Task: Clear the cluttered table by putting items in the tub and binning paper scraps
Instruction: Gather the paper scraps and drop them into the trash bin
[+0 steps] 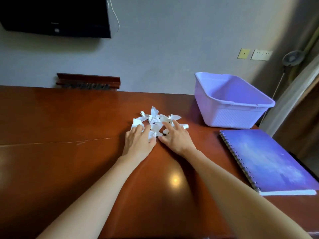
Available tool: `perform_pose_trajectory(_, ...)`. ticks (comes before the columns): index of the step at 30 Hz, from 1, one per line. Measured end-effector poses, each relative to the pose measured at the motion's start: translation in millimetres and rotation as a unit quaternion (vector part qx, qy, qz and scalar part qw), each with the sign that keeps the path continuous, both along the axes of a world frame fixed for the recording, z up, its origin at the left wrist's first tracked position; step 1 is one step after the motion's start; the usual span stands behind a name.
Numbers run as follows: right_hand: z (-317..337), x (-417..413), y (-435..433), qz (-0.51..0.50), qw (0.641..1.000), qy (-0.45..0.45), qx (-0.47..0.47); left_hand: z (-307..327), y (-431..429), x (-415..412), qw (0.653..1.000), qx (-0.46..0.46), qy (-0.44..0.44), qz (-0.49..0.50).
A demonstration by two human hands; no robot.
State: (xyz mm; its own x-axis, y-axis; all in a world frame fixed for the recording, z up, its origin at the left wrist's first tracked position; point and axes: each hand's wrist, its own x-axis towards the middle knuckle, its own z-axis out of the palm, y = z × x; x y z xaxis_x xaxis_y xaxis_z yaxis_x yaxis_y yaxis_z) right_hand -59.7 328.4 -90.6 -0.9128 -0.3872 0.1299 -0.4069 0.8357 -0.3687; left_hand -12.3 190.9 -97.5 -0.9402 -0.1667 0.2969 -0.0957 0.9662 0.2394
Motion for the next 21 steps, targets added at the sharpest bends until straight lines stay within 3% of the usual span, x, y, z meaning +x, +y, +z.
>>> perform_pose_trajectory(11, 1, -18, -14, 0.030, 0.996, 0.078, 0.029, 3, 3, -12, 0.997, -0.049, 0.030, 0.051)
perform_pose_trajectory(16, 2, -14, -12, -0.023, 0.993, 0.112, 0.014, 10, 3, -10, 0.996, -0.061, 0.004, 0.060)
perform_pose_trajectory(21, 8, -6, -6, -0.099, 0.987, 0.123, -0.032, 13, -4, -7, 0.984, 0.121, 0.082, 0.102)
